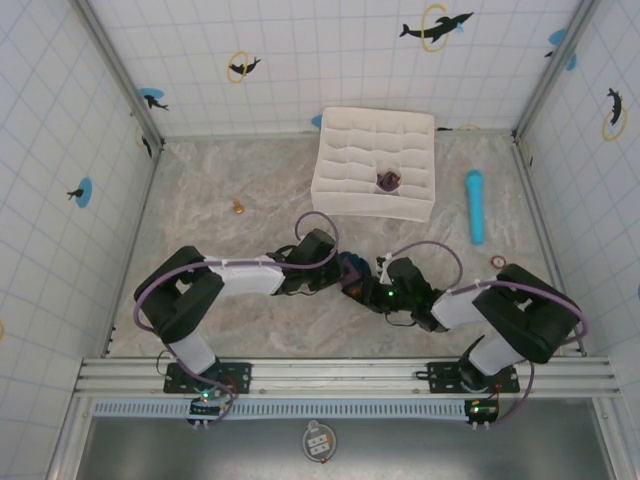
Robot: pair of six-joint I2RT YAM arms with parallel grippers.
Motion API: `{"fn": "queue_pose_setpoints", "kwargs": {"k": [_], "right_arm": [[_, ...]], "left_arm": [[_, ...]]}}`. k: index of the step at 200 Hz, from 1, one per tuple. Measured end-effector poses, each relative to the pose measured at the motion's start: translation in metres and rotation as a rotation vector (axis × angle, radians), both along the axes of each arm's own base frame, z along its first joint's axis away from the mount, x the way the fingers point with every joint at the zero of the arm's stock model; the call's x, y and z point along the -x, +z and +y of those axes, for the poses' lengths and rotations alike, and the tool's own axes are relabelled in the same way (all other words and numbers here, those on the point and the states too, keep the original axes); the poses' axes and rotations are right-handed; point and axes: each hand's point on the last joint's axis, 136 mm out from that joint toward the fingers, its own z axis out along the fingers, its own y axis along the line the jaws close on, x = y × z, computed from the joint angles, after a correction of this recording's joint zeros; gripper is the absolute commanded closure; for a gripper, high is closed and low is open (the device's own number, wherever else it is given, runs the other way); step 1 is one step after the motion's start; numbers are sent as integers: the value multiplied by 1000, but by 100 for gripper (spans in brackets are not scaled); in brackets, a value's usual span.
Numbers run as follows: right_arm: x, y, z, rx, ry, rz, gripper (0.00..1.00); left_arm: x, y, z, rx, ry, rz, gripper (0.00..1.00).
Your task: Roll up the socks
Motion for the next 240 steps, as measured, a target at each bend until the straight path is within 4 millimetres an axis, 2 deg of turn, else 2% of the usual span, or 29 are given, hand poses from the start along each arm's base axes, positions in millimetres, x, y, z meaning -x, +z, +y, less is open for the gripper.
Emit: {"fn": "queue_pose_setpoints", "kwargs": {"k": [39,75,116,149,204,228,240], "right_arm": [[0,12,5,258,70,-139,30],[0,28,2,475,134,-359,29],[-9,35,-5,653,176,-572,29],[-17,41,1,653,173,-670,28],[-17,22,11,625,202,-689,30],[-14,10,8,628,210,-676,35],[-12,7,6,622,208,-671,43]], "left_arm": [[-4,1,9,-34,17,33,100],[0,3,15,-86,5,66,100],[6,4,18,-105,-20,86,100],[8,3,18,-97,-25,99,100],[13,3,22,-92,-31,106,100],[14,3,22,-89,-33,107,100],[15,3,21,-87,-35,110,100]]}}
